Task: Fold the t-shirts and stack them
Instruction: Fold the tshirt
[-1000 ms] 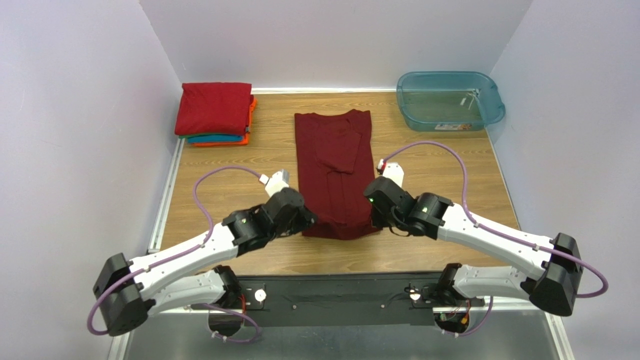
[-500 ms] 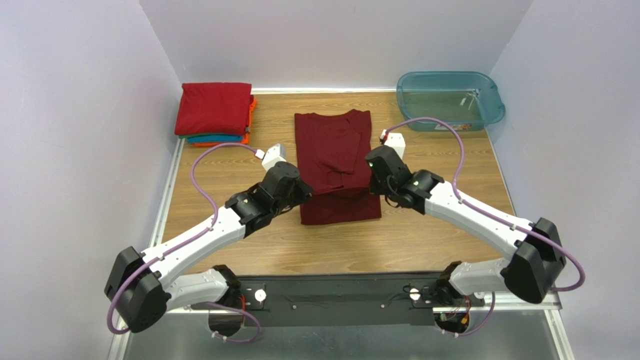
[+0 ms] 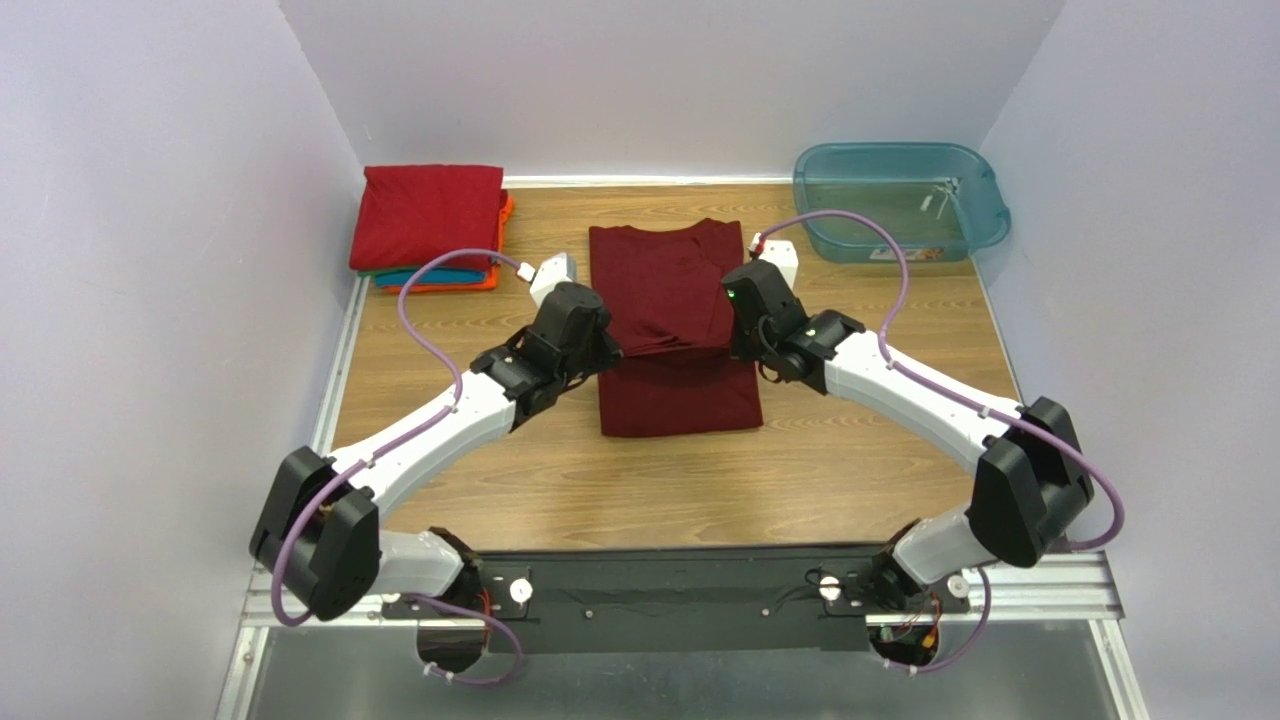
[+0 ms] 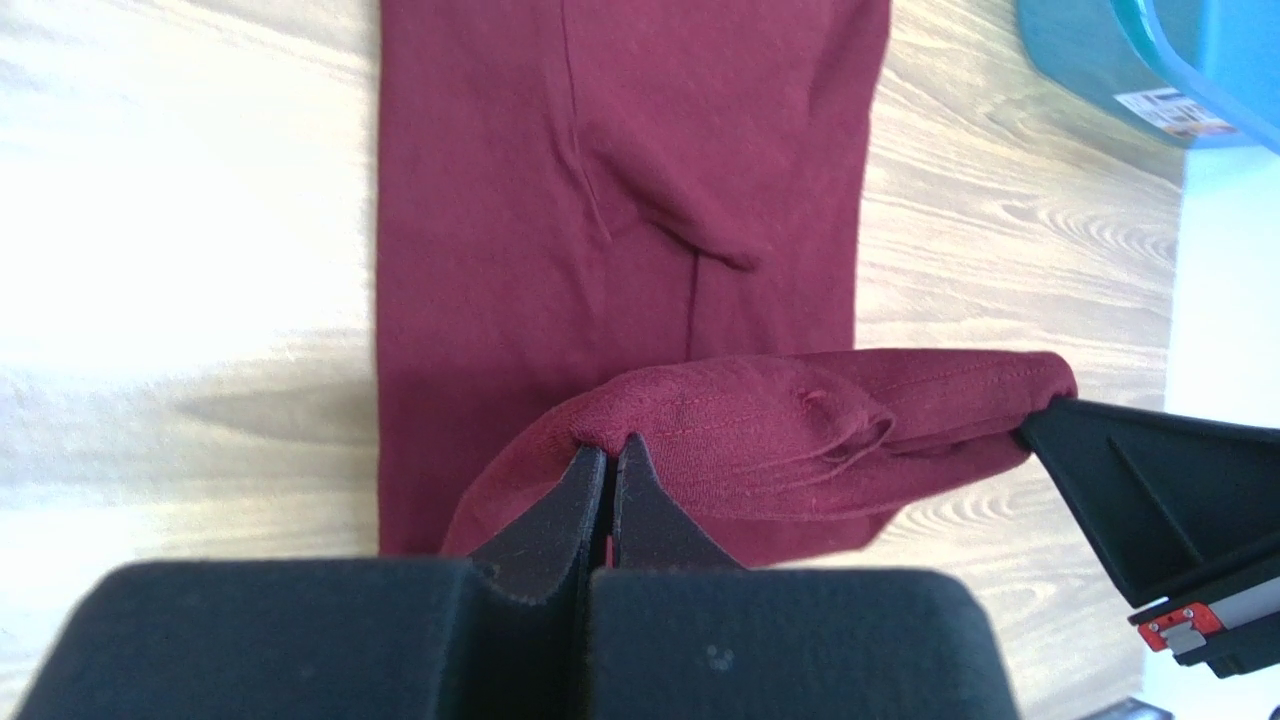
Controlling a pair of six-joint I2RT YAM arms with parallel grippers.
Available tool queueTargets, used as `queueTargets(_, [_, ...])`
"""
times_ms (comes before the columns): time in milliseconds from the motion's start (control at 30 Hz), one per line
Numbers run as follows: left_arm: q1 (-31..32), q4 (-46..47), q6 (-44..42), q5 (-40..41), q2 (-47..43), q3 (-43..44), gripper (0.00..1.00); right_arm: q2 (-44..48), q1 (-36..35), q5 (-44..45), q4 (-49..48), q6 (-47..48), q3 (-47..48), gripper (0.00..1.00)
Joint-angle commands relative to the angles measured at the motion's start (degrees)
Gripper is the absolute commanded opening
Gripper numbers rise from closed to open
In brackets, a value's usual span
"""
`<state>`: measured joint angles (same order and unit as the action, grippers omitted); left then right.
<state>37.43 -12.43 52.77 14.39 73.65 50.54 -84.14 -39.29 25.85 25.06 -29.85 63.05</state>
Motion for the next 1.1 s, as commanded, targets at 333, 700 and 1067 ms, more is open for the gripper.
queueTargets(333, [-4.65, 1.35, -6.28, -4.46, 10.90, 7.20, 0.00, -8.58, 3.43, -2.47, -2.91, 2.42, 6.30, 0.01])
queueTargets(700, [-6.67, 2.84, -7.33, -6.39, 18.37, 10.27, 0.00, -16.05, 7.29, -6.24, -3.88, 2.51, 9.20, 0.01])
queueTargets(1067, [-7.99, 3.02, -6.19, -5.16, 21.89, 11.07, 0.00, -22.56, 9.49, -9.23, -5.02, 2.16, 11.40, 0.02])
